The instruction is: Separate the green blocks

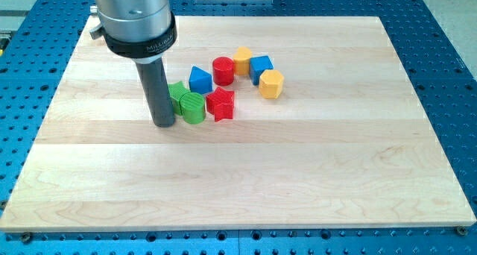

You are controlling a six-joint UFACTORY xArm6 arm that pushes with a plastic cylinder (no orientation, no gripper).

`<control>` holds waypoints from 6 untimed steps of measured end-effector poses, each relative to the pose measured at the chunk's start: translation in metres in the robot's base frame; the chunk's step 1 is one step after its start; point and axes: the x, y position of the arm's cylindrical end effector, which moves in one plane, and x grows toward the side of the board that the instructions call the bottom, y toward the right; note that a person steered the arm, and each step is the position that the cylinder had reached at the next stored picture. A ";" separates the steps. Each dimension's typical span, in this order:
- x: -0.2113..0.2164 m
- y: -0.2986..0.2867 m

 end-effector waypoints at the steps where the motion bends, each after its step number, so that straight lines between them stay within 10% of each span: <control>1: -0.001 0.009; 6: 0.005 0.058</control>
